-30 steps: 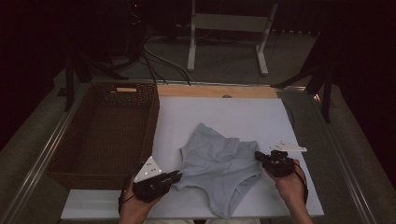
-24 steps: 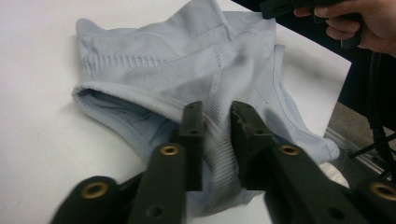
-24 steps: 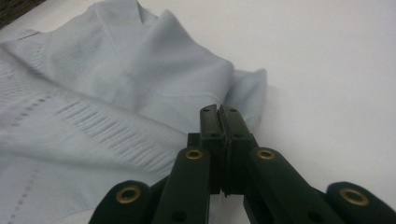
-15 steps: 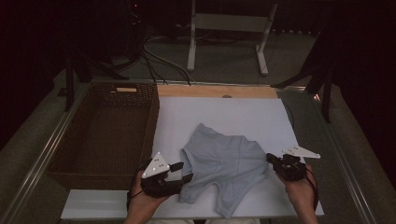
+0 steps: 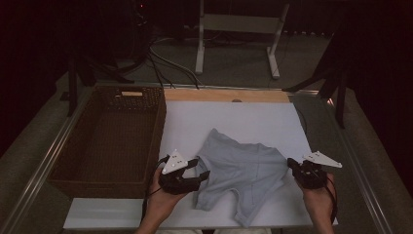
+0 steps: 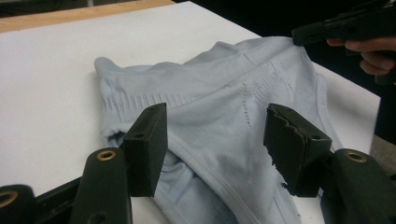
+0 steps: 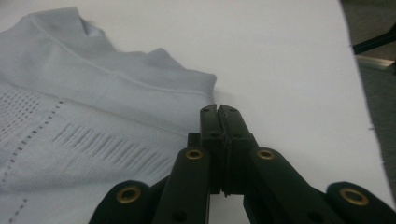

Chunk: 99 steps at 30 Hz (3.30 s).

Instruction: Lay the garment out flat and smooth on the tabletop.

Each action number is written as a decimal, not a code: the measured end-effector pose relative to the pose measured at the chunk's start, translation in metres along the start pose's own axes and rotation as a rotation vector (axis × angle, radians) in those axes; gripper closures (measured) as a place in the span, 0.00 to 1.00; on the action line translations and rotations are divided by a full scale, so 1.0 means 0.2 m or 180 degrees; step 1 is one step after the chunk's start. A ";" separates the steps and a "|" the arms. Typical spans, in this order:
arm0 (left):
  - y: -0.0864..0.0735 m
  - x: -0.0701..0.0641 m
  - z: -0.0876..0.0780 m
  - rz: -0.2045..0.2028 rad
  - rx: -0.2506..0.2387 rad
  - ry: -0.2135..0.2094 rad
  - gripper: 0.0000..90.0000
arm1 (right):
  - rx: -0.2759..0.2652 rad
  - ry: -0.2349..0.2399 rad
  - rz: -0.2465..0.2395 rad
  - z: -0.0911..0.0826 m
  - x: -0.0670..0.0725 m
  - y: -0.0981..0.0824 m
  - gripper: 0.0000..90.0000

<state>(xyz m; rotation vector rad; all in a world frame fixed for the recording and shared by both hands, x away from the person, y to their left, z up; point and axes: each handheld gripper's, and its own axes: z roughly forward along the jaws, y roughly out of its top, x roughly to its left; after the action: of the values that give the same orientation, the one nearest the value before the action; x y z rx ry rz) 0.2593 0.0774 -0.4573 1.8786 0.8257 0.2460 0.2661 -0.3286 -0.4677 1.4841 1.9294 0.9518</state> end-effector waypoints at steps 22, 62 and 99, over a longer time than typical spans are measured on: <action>-0.02 0.06 0.18 -0.0083 0.0054 0.0179 0.46 | 0.0073 0.0344 -0.0141 -0.01 0.06 -0.03 0.42; -0.04 0.20 0.34 -0.0261 0.0478 0.0406 0.26 | 0.0196 0.0523 -0.0238 -0.10 0.06 -0.16 0.30; -0.14 0.21 0.30 -0.0206 0.0754 0.0549 0.53 | 0.0431 0.0525 -0.0375 -0.11 0.01 -0.24 0.42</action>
<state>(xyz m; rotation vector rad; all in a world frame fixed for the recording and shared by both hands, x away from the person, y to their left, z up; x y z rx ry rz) 0.3080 0.0673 -0.5163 2.0674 1.0700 0.2829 0.2191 -0.3385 -0.4920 1.3844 2.2128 0.9322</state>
